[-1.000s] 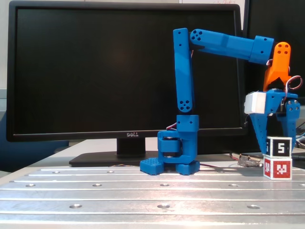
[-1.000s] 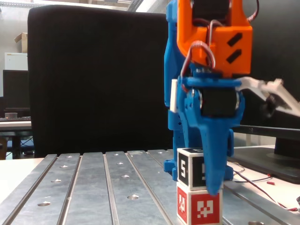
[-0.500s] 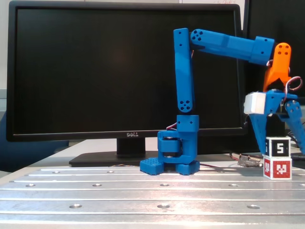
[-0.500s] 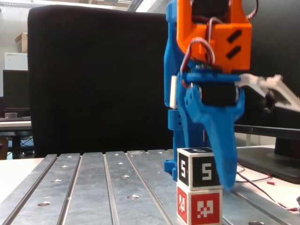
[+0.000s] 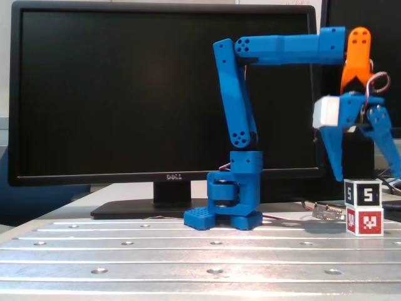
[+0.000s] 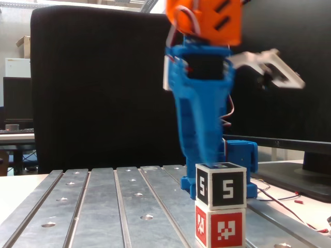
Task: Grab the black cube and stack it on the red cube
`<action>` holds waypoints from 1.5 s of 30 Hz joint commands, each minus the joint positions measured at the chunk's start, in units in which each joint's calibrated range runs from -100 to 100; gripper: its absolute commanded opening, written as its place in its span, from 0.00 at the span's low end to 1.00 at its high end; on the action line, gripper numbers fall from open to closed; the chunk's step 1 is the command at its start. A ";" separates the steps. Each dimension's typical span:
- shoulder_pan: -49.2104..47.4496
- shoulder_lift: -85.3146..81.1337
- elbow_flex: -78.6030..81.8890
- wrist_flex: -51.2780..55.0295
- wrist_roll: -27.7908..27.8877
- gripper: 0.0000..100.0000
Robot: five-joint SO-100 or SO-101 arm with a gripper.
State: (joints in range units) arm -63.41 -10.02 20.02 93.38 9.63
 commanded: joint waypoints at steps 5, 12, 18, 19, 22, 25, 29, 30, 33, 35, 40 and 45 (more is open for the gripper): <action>14.64 -2.26 -8.67 4.82 0.94 0.37; 29.04 -2.51 -8.76 4.65 0.58 0.37; 39.97 -2.26 -8.12 3.88 0.58 0.37; 41.44 -1.84 -8.12 3.80 0.52 0.37; 45.95 -1.76 -8.12 3.28 0.52 0.37; 49.56 -2.51 -8.12 2.09 0.52 0.36; 52.74 -2.51 -8.03 0.20 0.52 0.29; 53.18 -2.51 -7.67 -0.91 0.47 0.27; 53.99 -2.59 -5.95 -3.64 0.42 0.20; 54.36 -2.59 -4.69 -6.29 -1.16 0.17; 55.03 -4.01 -0.34 -12.11 -4.16 0.11; 55.25 -11.12 9.70 -20.40 -7.42 0.07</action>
State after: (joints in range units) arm -8.52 -14.84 25.09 77.74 3.70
